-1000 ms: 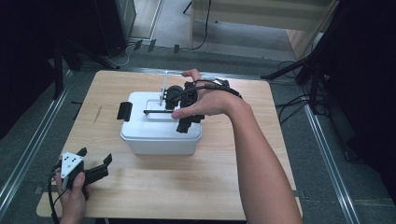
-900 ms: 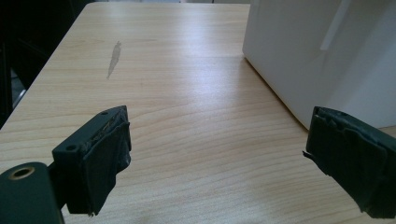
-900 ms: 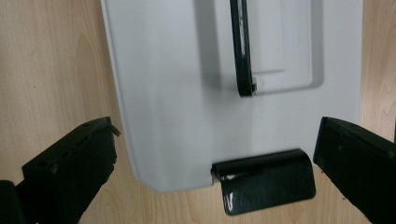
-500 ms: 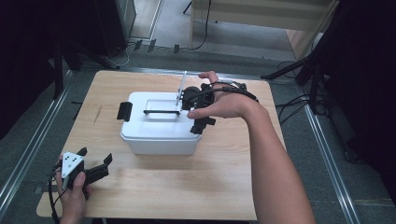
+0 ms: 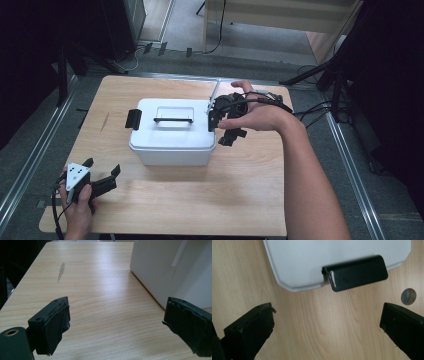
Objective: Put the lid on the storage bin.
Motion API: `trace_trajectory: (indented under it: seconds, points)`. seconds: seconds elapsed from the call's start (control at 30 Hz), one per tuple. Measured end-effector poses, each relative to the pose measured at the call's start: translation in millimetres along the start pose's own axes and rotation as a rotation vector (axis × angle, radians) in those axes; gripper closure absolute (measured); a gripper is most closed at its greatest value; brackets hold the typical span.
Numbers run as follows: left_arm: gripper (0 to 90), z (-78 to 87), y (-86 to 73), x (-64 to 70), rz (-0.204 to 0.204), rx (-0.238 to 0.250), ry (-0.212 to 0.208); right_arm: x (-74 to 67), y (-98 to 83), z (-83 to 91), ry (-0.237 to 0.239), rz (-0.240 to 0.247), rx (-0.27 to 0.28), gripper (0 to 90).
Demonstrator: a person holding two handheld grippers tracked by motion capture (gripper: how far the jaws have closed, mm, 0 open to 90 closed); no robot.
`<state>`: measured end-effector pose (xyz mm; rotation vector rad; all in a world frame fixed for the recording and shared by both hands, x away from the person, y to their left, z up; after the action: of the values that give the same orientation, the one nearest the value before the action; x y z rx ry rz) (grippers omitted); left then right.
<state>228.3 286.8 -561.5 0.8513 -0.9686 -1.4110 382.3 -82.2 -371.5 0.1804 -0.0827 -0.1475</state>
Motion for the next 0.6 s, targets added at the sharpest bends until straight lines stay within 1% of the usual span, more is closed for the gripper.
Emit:
trace_trajectory:
  seconds: [0.13,0.2,0.23,0.3,0.5,0.6]
  points:
    - [7.1,-0.2,0.0,0.2,0.0,0.002,0.002,1.5,-11.9,0.0,-0.002,-0.011,0.005,0.0]
    - [7.1,-0.2,-0.1,0.1,0.0,0.001,0.002,1.5,-18.6,-0.9,-0.002,-0.024,0.002,0.0]
    - [7.1,-0.1,0.0,0.1,0.0,0.001,0.002,1.4,-22.2,-1.9,-0.003,-0.032,0.002,0.0]
    - [7.1,-0.1,-0.1,0.1,0.0,0.001,0.003,2.0,-29.1,-4.1,-0.004,-0.031,0.003,0.0]
    - [7.1,-0.2,-0.1,0.3,0.0,0.003,0.004,2.3,-51.0,-10.4,0.0,-0.071,0.021,0.0]
    - [7.1,-0.1,-0.2,0.5,0.002,0.003,0.005,2.7,-62.0,-14.9,-0.005,-0.081,0.03,0.0]
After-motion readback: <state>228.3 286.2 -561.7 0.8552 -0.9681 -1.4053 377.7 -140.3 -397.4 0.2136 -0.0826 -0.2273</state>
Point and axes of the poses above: each handheld gripper's, and its own axes: z roughly backward along the jaws, y roughly out of its top, x roughly to its right, the point moved 3 cm from there along -z, roughly forward along the jaws, and after that the axes turned 5 degrees about y, right-handed, at the moved point
